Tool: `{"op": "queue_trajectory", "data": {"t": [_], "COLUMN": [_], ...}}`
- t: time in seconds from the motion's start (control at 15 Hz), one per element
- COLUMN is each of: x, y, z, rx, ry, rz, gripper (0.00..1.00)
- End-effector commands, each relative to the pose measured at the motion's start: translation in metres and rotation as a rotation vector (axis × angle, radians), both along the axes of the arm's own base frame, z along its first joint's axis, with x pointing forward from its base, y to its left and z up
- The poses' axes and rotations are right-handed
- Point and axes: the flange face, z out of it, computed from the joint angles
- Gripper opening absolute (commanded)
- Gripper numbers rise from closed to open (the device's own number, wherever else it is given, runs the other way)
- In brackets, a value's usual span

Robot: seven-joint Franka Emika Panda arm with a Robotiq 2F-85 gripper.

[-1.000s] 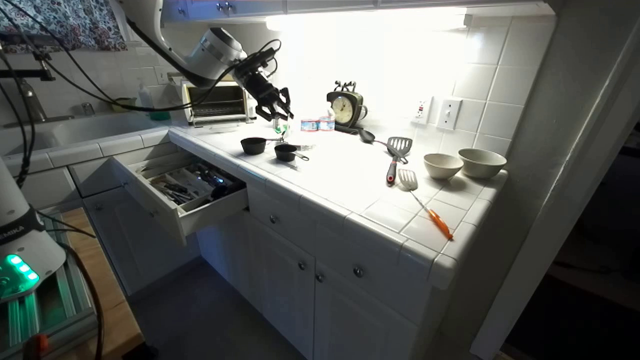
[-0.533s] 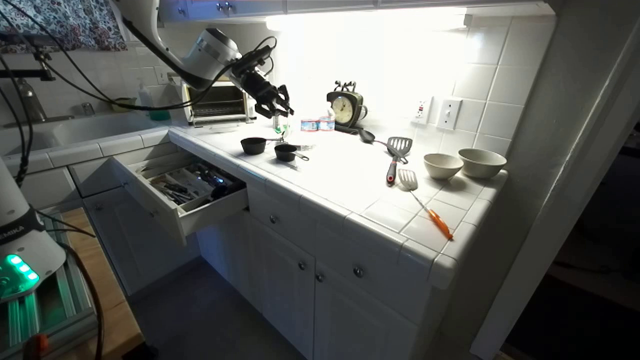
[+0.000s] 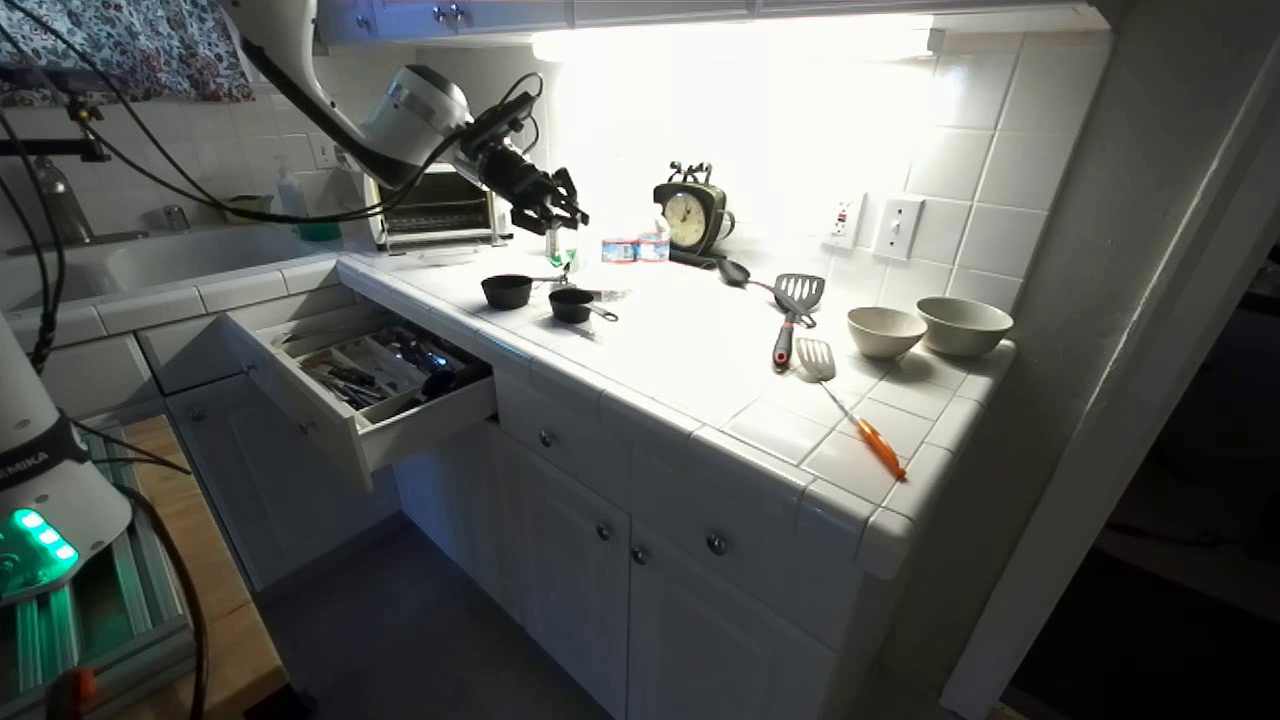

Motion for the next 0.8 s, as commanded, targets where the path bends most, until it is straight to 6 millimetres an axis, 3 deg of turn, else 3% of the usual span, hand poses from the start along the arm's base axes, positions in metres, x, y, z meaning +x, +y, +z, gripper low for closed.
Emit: {"op": "queue_trajectory", "data": {"t": [0.0, 0.73], "x": [-0.010, -0.018], "y": [0.009, 0.019], "z": [0.001, -0.010], "rx": [-0.054, -0.154], "ry": [-0.026, -0.051], "rz": [0.038, 0.120], "gripper": [0.04, 0.04]}}
